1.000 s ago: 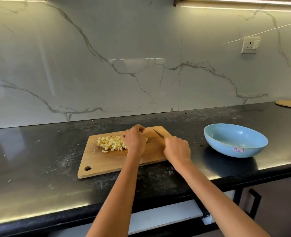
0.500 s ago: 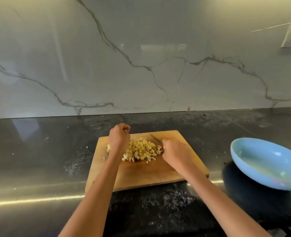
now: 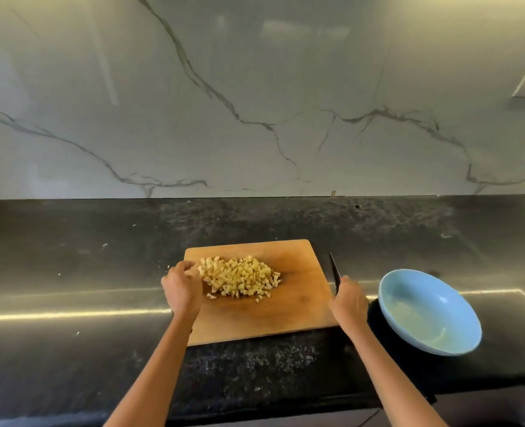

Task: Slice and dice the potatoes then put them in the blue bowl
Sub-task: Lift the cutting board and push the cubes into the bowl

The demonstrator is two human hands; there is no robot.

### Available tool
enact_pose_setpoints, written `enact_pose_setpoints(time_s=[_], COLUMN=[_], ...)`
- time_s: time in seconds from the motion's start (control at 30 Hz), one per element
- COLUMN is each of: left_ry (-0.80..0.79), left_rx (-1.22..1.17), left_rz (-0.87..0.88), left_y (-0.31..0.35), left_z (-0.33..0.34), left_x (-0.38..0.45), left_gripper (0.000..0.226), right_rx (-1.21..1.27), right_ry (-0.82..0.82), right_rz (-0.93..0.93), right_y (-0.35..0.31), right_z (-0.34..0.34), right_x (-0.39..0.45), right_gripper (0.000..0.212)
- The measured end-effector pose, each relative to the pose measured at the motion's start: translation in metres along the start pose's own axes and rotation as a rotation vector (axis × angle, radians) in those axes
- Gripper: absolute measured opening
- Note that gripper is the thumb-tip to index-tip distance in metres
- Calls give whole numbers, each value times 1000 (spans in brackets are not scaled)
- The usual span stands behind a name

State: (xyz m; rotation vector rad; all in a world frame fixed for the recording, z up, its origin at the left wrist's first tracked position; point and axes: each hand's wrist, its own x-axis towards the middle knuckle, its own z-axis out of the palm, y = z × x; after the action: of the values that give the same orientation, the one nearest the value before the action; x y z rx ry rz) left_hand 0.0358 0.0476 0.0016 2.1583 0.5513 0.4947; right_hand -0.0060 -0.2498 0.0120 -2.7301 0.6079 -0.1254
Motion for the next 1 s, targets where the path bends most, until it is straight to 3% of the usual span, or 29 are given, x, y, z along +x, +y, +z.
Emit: enact_pose_setpoints(time_s=[0.07,0.17,0.3,0.43,0.5,0.63,0.77,0.9,1.0], left_ry=[-71,-209,-289,-317,-356,-365,-435,-493,-489], left_rx=[94,161,261,428,471,418,400,335,172], left_rz=[-202,-340,-417,-460,-451,-451,-435,-496,-564], left_y=[-3,-1,-6,5,15,19,25,18,33], left_z=[-6,-15,-17,-15,-14,-17,-24,-20,-15], left_x=[-8,-9,-6,-3,-1,3,16,27,28], left_gripper=[32,42,47,50,47,44,56,67,65], right_rx=[-74,-89,124,90,51,65,154,152,166], right_ry=[-33,-11,66,-81,-93,-96,-119,-160,-159], right_rz=[15,-8,-201,-176,-168,-110,-45,-28,-1], right_y=[1,-7,-19,-18,-17,-25,-21,-18,-21], right_z=[-1,-6,-14,-4,3,9,4,1,3], right_x=[3,5,9,13,12,15,26,35,36], right_gripper=[32,30,41,24,27,23,24,12,29])
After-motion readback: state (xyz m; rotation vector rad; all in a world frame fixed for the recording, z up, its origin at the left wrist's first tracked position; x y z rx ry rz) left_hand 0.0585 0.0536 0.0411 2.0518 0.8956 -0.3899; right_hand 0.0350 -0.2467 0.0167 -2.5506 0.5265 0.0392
